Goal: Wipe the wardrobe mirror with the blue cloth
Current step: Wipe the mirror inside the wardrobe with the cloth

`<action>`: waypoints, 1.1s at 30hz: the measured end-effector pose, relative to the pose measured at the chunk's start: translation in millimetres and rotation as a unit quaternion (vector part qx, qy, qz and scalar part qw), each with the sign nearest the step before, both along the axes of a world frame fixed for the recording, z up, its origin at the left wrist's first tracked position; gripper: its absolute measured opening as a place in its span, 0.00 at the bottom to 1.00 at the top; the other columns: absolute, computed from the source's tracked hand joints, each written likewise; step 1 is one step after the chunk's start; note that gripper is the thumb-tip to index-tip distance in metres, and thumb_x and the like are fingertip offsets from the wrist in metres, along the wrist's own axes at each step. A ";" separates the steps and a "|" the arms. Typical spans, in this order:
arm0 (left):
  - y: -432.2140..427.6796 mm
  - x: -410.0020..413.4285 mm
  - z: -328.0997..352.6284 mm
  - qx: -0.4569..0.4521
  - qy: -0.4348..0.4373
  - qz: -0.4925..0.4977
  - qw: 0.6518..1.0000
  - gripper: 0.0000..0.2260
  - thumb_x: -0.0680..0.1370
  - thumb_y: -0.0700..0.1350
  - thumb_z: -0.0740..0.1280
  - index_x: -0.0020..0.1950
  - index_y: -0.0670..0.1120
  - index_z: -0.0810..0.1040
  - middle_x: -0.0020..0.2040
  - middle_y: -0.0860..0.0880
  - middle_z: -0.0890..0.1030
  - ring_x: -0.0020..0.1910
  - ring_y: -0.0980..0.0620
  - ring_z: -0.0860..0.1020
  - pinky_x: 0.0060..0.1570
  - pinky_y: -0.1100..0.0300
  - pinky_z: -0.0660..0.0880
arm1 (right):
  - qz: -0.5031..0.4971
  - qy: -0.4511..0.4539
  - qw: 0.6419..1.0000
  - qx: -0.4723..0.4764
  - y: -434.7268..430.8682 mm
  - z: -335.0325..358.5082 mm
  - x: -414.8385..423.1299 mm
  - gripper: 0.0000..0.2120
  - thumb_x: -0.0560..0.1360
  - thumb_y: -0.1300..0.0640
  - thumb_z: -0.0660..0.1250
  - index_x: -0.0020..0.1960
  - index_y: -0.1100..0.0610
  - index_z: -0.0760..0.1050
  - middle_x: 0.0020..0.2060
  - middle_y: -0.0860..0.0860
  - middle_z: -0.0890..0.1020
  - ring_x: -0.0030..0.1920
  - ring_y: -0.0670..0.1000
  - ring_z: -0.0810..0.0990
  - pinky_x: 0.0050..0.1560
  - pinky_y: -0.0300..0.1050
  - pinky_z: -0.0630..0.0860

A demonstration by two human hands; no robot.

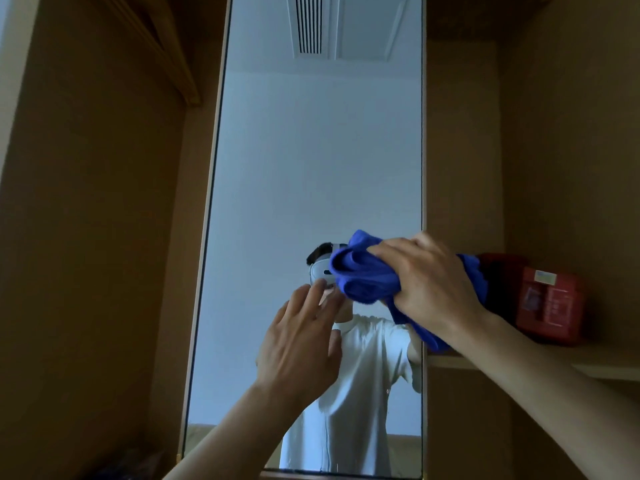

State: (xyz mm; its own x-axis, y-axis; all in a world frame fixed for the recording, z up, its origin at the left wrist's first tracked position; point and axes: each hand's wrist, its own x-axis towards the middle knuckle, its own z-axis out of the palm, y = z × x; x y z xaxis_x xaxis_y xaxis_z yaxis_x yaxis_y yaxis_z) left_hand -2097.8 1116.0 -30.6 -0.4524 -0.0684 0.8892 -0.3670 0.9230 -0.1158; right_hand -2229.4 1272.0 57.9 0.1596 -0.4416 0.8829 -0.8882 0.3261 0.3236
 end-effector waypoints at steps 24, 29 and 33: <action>-11.4 17.5 -28.3 0.023 -0.025 0.001 0.999 0.29 0.82 0.51 0.61 0.80 0.60 0.51 0.82 0.53 0.50 0.82 0.48 0.49 0.76 0.54 0.64 | 0.012 0.020 0.999 0.022 -23.4 -13.6 17.2 0.26 0.63 0.63 0.74 0.61 0.52 0.79 0.53 0.49 0.84 0.48 0.56 0.75 0.49 0.56 0.74; -6.8 18.3 -47.7 0.032 -0.062 0.004 0.998 0.28 0.84 0.52 0.57 0.82 0.57 0.49 0.83 0.53 0.42 0.82 0.48 0.37 0.79 0.53 0.58 | 0.005 0.082 0.994 0.067 -19.9 -51.8 12.0 0.26 0.65 0.65 0.73 0.61 0.51 0.79 0.55 0.47 0.82 0.50 0.55 0.76 0.49 0.52 0.76; -5.2 23.4 -37.9 0.039 -0.036 -0.014 0.998 0.27 0.81 0.50 0.61 0.78 0.60 0.55 0.80 0.55 0.53 0.79 0.52 0.55 0.66 0.56 0.73 | -0.024 0.101 0.993 0.051 -19.2 -17.4 15.3 0.25 0.64 0.65 0.74 0.61 0.53 0.80 0.56 0.51 0.83 0.50 0.58 0.77 0.49 0.55 0.75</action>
State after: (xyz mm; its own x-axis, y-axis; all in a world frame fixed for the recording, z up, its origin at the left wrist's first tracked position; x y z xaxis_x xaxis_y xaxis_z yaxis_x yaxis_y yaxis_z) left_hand -2074.4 1110.8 -68.5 -0.5174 -0.1230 0.8468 -0.3337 0.9403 -0.0673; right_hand -2214.1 1252.8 40.4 0.3056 -0.5391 0.7849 -0.7861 0.3223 0.5274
